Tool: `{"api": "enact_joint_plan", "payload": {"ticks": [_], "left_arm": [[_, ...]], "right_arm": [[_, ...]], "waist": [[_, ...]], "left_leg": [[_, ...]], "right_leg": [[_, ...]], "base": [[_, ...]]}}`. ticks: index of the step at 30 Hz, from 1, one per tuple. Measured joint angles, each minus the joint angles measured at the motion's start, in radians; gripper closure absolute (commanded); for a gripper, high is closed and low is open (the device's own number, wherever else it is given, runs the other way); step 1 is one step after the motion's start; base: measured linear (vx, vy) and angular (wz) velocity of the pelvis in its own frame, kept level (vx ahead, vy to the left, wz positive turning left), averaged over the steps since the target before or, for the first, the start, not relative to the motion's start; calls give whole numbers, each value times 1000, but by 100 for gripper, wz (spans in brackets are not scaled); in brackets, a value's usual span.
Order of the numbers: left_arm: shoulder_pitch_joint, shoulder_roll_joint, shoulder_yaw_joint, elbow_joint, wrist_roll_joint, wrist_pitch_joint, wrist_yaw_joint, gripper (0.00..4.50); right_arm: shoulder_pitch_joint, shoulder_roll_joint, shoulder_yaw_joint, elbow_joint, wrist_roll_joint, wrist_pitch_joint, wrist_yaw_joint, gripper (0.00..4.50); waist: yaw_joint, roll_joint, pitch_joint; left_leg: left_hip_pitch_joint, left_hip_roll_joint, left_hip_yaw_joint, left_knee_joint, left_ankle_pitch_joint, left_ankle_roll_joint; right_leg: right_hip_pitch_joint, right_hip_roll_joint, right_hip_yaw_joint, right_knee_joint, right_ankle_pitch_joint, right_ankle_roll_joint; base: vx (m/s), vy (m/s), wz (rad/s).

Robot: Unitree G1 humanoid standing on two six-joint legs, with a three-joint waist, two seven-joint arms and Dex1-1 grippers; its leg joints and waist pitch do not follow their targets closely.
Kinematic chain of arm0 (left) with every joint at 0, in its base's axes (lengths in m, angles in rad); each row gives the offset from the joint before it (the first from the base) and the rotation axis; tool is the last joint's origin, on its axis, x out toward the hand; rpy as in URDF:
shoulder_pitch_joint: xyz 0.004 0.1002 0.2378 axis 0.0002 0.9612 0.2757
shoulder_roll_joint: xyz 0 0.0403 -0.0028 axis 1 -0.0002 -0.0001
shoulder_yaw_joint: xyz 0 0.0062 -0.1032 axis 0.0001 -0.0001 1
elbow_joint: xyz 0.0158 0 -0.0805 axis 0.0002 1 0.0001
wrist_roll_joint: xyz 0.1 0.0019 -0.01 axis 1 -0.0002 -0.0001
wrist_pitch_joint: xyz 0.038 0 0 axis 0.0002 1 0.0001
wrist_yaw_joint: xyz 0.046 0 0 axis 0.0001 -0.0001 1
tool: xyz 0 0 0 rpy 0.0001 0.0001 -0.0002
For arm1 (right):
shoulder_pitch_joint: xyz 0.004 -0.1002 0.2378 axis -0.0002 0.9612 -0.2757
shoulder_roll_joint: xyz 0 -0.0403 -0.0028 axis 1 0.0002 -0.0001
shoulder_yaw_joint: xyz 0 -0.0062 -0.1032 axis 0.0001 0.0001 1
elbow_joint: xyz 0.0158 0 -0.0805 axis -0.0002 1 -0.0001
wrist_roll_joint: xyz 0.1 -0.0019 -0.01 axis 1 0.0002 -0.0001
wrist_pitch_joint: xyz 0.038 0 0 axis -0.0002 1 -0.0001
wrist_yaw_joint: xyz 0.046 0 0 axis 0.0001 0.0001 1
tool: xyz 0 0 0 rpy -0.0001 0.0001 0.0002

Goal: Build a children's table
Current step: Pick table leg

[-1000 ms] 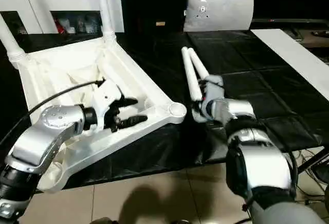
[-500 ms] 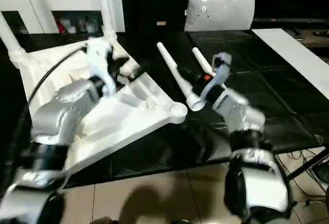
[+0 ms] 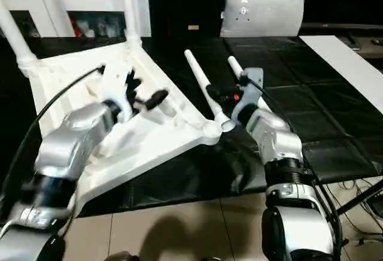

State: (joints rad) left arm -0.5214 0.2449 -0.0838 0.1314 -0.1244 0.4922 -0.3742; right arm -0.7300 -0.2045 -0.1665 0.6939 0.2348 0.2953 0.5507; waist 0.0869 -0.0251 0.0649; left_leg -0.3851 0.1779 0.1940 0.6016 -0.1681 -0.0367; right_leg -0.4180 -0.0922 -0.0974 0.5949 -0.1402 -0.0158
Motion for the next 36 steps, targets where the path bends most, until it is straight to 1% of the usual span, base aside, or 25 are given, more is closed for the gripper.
{"api": "enact_joint_plan", "payload": {"ticks": [1,3,5,6,7,8,11,12,15,16,17,18,20,22,23,26,28,30,32,33,35,36], "left_arm": [[14,10,-11,-2,10,-5,-12,0],[47,35,-26,-13,23,-29,-41,0],[62,59,-40,-39,22,-47,-79,0],[63,67,-43,-62,18,-53,-105,0],[65,75,-44,-83,10,-54,-124,0],[68,83,-45,-104,2,-54,-142,0],[86,104,-52,-150,-16,-36,-175,0],[97,113,-52,-165,-18,-26,-184,0],[135,147,-55,-219,-21,12,-203,0],[139,151,-55,-229,-20,16,-204,0],[142,155,-55,-240,-18,21,-203,0],[151,162,-52,-264,-16,30,-199,0],[164,168,-49,-286,-16,43,-188,0],[181,180,-41,-316,-17,72,-182,0],[197,189,-36,-343,-18,89,-181,0],[228,207,-27,-394,-22,128,-181,0],[235,211,-19,-429,-29,149,-181,0],[236,217,-13,-448,-33,169,-181,0],[236,221,-8,-460,-33,183,-178,0],[239,224,-7,-473,-35,195,-178,0],[243,226,-7,-491,-37,210,-176,0],[244,226,-7,-501,-38,220,-176,0]], "right_arm": [[0,-4,3,15,-13,-1,-17,225],[-23,-5,19,76,-41,-2,-63,205],[-82,-7,30,172,-71,8,-118,205],[-120,-9,31,221,-82,9,-152,178],[-150,-9,32,254,-90,9,-171,178],[-179,-10,33,282,-93,7,-188,167],[-242,-12,35,351,-111,-4,-223,147],[-264,-11,35,386,-115,-15,-229,124],[-332,-10,36,495,-134,-42,-259,112],[-341,-9,37,506,-140,-47,-262,96],[-349,-8,38,516,-147,-51,-268,96],[-365,-4,49,538,-163,-59,-292,76],[-376,-4,59,552,-180,-68,-321,73],[-389,-3,70,577,-198,-66,-332,73],[-396,-2,73,589,-202,-58,-332,73],[-405,0,66,617,-205,-38,-311,73],[-405,5,60,625,-203,-25,-300,73],[-404,9,55,630,-197,-13,-299,73],[-404,12,54,638,-197,-5,-300,73],[-404,15,52,645,-197,7,-299,73],[-401,19,46,649,-197,20,-298,73],[-401,20,46,652,-198,31,-300,91]], "waist": [[0,0,0],[0,0,0],[-1,0,0],[-1,0,0],[-2,0,0],[-2,0,0],[-2,0,0],[-3,-1,0],[-4,-3,1],[-4,-4,2],[-4,-5,3],[-4,-6,3],[-4,-10,6],[-6,-17,10],[-9,-20,14],[-22,-27,28],[-29,-31,41],[-33,-30,52],[-33,-29,57],[-33,-28,59],[-32,-28,66],[-31,-28,72]], "left_leg": [[0,0,0,0,0,0],[0,0,0,0,0,0],[-1,0,0,0,0,0],[0,0,0,0,0,0],[0,0,0,0,0,0],[1,0,0,0,0,0],[1,0,0,0,0,0],[0,0,0,0,0,0],[0,0,0,-1,0,0],[0,0,0,-1,0,0],[0,0,0,-1,0,0],[0,0,1,-1,0,0],[0,0,1,0,0,0],[0,0,0,0,0,0],[0,0,0,-1,0,-1],[-2,-1,0,-1,0,0],[-3,-1,0,-1,0,0],[-5,-1,0,-1,0,0],[-11,-1,0,-1,0,0],[-16,-1,0,-1,0,0],[-18,-1,0,-2,0,0],[-19,-1,1,-4,0,0]], "right_leg": [[0,0,0,0,0,0],[0,0,0,0,0,0],[-1,0,0,0,0,0],[-1,0,0,1,0,0],[-1,0,1,1,0,0],[-1,0,1,1,0,0],[0,0,1,1,0,0],[-1,0,1,1,0,0],[-1,0,1,1,0,0],[-1,0,1,1,0,0],[-1,0,1,1,0,0],[-1,0,1,1,0,0],[-1,0,1,1,0,0],[-2,0,1,1,0,0],[-2,0,1,1,0,1],[-2,0,2,1,-1,1],[-3,0,2,0,-1,1],[-7,0,3,0,-1,1],[-13,0,3,1,0,1],[-19,0,3,2,0,-1],[-22,0,3,3,2,-4],[-23,1,3,3,2,-5]], "base": [[0,0,0],[0,0,0],[0,0,0],[0,0,0],[0,0,0],[0,0,0],[0,0,0],[0,0,0],[0,0,0],[0,0,0],[0,0,0],[0,0,0],[0,0,0],[0,0,0],[0,0,0],[0,0,0],[0,0,0],[0,0,0],[0,0,0],[0,0,0],[0,0,0],[0,0,0]]}}
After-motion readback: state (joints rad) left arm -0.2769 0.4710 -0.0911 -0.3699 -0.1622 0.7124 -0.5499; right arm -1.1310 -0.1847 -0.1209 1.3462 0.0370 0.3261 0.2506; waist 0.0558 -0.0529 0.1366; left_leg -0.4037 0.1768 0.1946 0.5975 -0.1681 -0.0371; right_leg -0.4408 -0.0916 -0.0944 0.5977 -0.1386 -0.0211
